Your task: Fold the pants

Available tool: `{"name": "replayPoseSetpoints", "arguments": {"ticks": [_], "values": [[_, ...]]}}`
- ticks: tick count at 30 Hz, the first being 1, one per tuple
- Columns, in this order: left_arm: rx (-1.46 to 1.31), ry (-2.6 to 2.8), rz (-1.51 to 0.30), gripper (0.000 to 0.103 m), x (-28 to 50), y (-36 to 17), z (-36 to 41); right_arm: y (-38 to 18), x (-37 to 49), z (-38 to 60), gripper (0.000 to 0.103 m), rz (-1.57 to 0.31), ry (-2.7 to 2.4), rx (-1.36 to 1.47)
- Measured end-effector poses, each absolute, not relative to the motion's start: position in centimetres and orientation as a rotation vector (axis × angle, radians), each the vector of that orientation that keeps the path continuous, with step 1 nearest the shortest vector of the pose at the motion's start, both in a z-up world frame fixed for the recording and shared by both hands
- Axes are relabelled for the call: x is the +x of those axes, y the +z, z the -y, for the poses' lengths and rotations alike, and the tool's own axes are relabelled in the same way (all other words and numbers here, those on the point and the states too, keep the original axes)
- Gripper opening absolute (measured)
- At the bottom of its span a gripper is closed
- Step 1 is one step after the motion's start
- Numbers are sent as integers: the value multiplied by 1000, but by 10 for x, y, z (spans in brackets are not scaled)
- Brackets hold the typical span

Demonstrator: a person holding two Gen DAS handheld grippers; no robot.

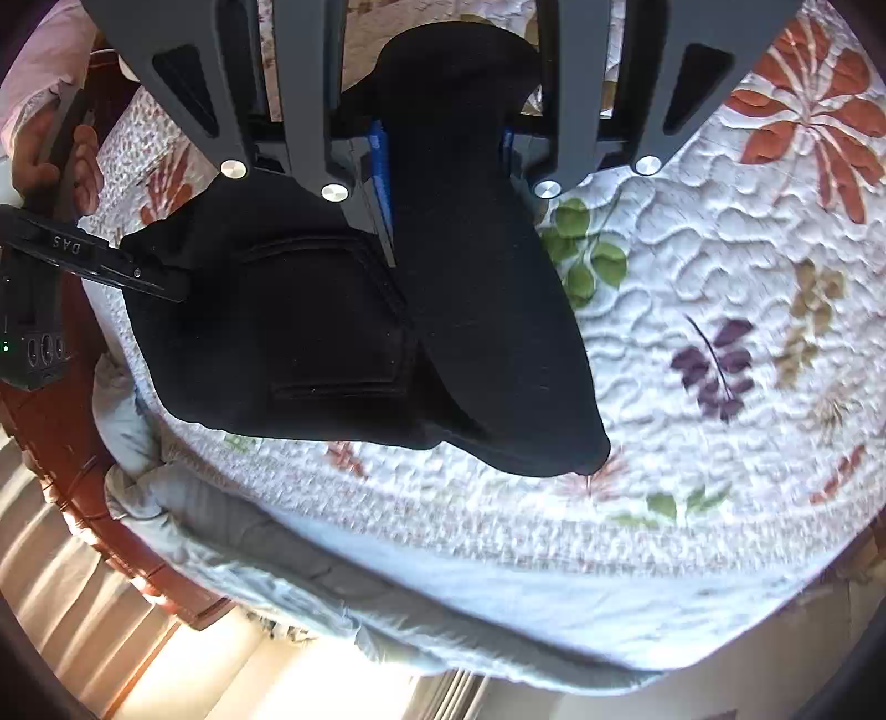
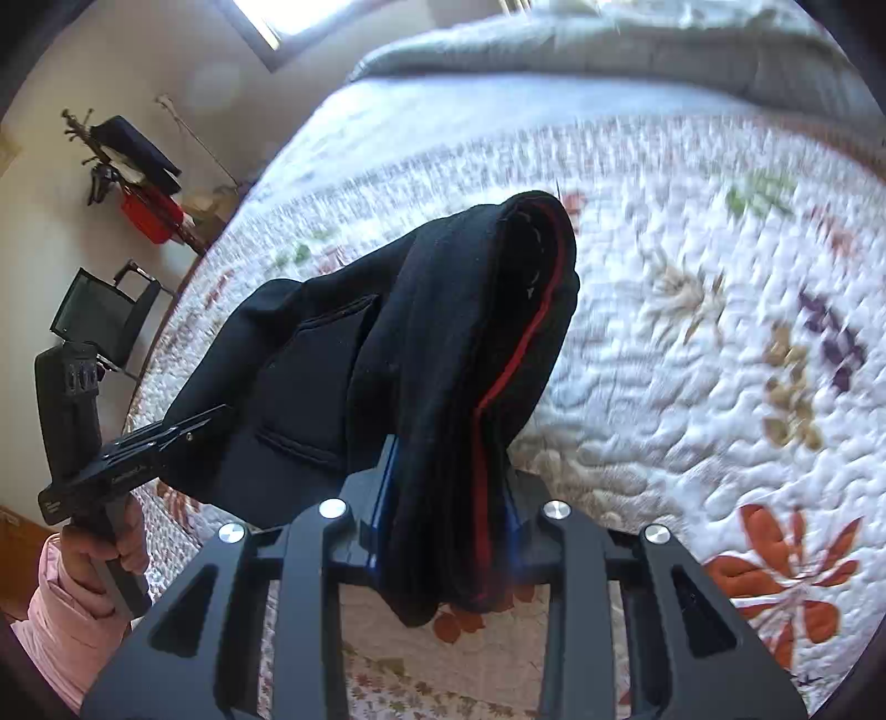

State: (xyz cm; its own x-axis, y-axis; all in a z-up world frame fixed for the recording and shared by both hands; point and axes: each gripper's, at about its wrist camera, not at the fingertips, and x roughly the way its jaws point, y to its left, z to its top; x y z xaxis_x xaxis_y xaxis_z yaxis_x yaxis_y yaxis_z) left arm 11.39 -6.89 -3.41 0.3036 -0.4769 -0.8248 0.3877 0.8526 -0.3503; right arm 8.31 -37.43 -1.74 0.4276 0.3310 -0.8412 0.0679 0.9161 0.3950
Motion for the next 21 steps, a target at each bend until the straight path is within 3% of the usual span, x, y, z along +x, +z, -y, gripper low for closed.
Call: {"name": "replayPoseSetpoints", "arguments": {"ticks": [7,15,19,21], "values": [[-32,-589,-1117,38,107,-67,63,-63,74,391,35,-1168,159,477],[-28,-577,-1091,49,101,-87,60,-95,60,401,55,-1133,182,549],[-84,-555,-1094,55,101,-87,53,-92,54,400,56,-1110,166,570],[-37,-525,-1076,59,93,-79,52,-81,49,398,62,-1099,146,551]]}}
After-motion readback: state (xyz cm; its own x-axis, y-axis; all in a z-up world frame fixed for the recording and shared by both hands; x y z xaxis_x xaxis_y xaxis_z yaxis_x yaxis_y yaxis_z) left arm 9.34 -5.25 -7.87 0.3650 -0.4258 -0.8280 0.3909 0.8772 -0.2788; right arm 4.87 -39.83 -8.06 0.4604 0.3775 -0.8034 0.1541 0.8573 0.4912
